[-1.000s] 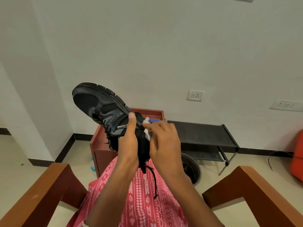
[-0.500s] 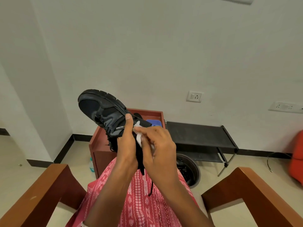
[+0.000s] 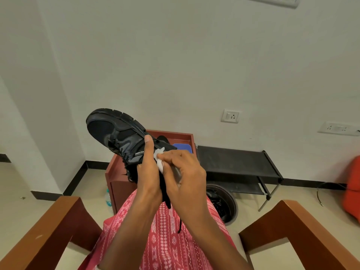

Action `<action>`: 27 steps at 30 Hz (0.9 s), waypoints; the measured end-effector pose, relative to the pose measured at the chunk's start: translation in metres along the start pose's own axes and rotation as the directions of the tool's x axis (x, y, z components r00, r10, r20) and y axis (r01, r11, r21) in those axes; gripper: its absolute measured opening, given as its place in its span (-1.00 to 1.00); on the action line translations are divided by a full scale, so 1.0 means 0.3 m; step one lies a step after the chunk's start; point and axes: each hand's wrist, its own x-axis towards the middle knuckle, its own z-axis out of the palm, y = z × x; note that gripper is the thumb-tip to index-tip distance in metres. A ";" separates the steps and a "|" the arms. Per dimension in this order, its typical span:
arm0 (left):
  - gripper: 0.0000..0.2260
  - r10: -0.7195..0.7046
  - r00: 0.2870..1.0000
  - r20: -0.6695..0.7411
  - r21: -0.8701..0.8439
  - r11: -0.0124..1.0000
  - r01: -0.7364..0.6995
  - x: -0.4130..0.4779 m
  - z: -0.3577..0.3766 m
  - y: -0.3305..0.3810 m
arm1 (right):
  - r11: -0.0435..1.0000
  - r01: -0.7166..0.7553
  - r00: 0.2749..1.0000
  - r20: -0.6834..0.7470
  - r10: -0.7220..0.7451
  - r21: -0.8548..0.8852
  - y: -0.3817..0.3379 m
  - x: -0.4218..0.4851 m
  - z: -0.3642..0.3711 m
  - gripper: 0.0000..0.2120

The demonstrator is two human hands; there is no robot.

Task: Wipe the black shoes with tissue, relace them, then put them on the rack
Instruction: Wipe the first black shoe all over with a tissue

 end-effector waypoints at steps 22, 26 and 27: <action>-0.49 0.029 0.970 -0.242 -0.025 0.999 -0.036 -0.009 0.004 0.054 | 0.996 0.064 0.989 -0.137 -0.054 0.066 0.058 -0.140 0.027 -0.68; -0.46 0.020 0.980 -0.196 -0.016 1.000 -0.023 -0.011 0.010 0.046 | 0.994 0.054 0.984 -0.172 -0.036 0.098 0.034 -0.091 0.040 -0.71; -0.42 0.017 0.988 -0.153 -0.009 1.000 -0.019 -0.010 0.009 0.040 | 0.993 0.045 0.986 -0.162 -0.027 0.111 0.026 -0.067 0.044 -0.72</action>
